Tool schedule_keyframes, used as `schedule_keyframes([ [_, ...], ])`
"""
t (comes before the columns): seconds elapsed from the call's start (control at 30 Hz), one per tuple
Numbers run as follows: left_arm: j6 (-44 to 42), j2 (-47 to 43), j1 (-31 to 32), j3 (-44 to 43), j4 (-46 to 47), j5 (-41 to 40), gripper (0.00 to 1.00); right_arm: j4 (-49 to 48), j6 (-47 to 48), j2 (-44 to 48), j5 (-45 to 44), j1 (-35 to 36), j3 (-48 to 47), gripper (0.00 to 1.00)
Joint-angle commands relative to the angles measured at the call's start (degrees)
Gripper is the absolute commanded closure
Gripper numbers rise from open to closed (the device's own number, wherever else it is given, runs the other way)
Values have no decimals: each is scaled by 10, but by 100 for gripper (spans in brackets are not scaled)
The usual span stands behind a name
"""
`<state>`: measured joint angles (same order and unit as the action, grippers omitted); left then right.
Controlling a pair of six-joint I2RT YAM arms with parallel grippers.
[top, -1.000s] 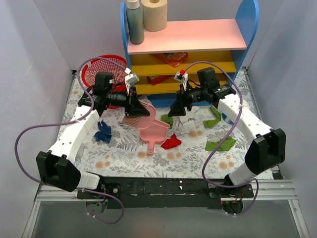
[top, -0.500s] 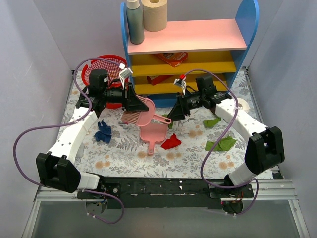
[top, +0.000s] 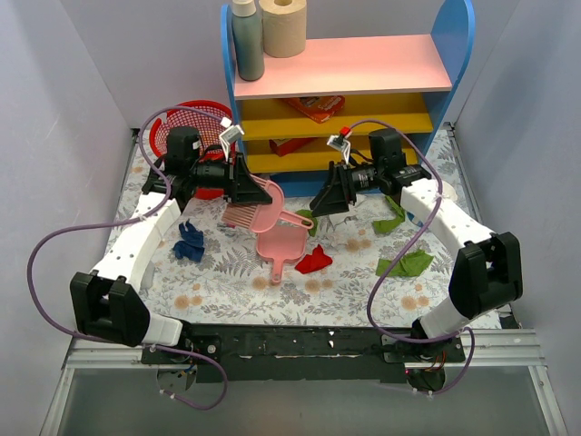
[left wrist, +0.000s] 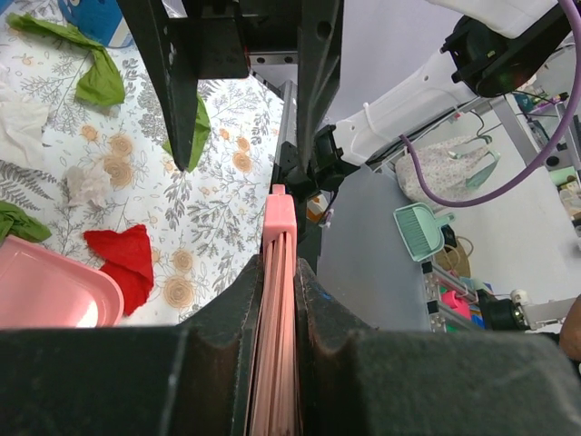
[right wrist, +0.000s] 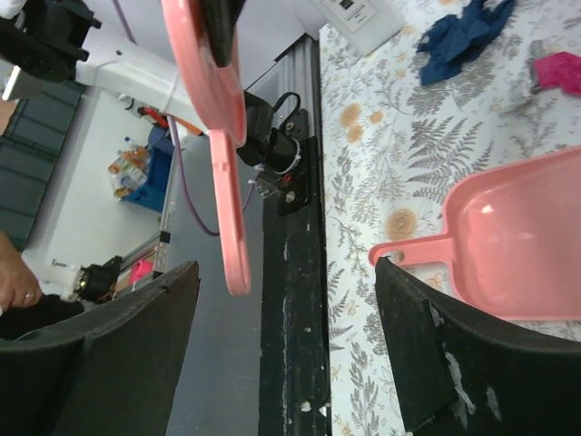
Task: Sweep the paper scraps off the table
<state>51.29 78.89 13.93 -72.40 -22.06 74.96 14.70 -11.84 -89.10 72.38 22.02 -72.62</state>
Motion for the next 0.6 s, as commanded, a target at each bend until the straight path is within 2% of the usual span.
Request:
schedule_keyframes([
  [0.0,22,6,-3,-4,32,19,100,-38,-15,2,30,24,0,17],
  [0.13,34,14,-3,-7,47,16,100,-37,-13,-1,29,45,-2,22],
  [0.23,48,21,-3,-8,66,12,100,-34,-5,-4,27,56,-5,38],
  [0.27,48,23,-3,-9,69,10,100,-34,-2,-4,27,57,-6,49],
  [0.33,48,28,-3,-16,70,5,100,-23,8,-3,22,57,-6,61],
  [0.37,48,28,-3,-20,70,2,100,-18,17,-2,17,57,-6,83],
  [0.4,48,29,-3,-23,70,-1,100,-10,38,1,-9,57,-6,98],
  [0.43,43,28,-3,-26,68,-4,98,11,57,8,-37,57,-9,99],
  [0.5,16,25,-4,-35,30,-26,78,61,116,16,-107,57,-23,99],
  [0.53,-38,23,-3,-55,4,-38,57,78,149,20,-128,57,-31,99],
  [0.57,-79,21,-3,-71,-26,-62,52,112,171,23,-145,57,-39,99],
])
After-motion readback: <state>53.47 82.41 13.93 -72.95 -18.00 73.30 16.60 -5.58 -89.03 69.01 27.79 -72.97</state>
